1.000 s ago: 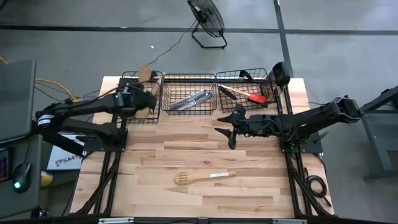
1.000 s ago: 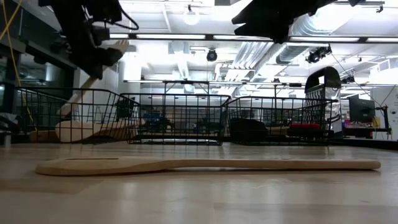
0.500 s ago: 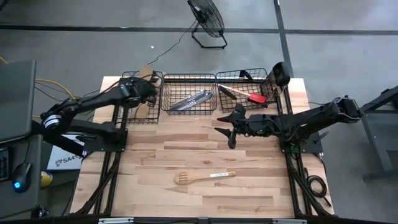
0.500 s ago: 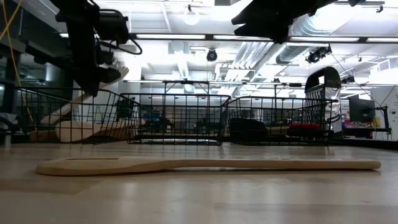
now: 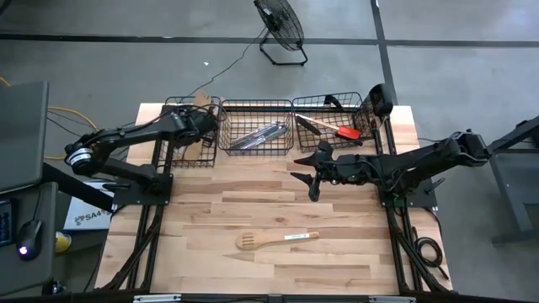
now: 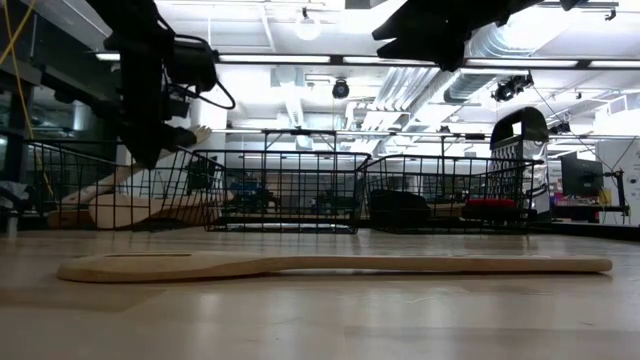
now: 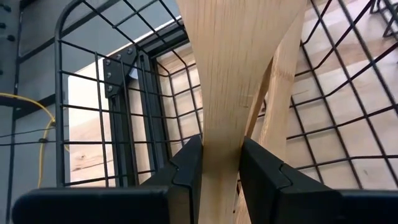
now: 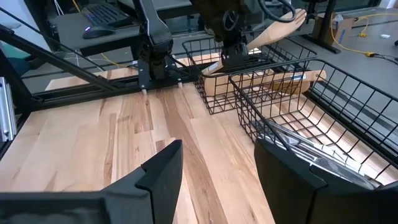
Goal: Pick & Place Kitchen Items
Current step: Put the wooden serving fork into the left wire basket
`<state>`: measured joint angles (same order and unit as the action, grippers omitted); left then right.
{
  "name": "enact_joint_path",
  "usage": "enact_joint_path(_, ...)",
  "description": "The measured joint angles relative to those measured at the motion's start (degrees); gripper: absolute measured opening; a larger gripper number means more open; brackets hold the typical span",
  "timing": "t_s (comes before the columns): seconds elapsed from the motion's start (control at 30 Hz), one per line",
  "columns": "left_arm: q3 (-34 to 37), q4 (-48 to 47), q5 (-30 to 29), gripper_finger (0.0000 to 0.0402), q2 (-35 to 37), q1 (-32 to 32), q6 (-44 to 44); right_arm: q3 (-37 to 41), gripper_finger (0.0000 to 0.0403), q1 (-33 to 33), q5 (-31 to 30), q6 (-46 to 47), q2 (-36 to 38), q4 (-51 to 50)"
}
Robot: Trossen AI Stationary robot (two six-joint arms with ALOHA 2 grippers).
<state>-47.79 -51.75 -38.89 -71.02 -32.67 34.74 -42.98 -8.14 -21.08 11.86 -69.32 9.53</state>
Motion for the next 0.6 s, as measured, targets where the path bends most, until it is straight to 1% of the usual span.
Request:
enact_joint_path(0.43, 0.0, -0.3, 0.0, 0.0076, -0.5, 0.0, 0.1, 0.0, 0.0191, 0.0, 0.0, 0.0, 0.0, -0.4)
enact_joint_path(0.6, 0.0, -0.3, 0.0, 0.0102, -0.5, 0.0, 0.2, 0.0, 0.0191, 0.0, 0.0, 0.0, 0.0, -0.4)
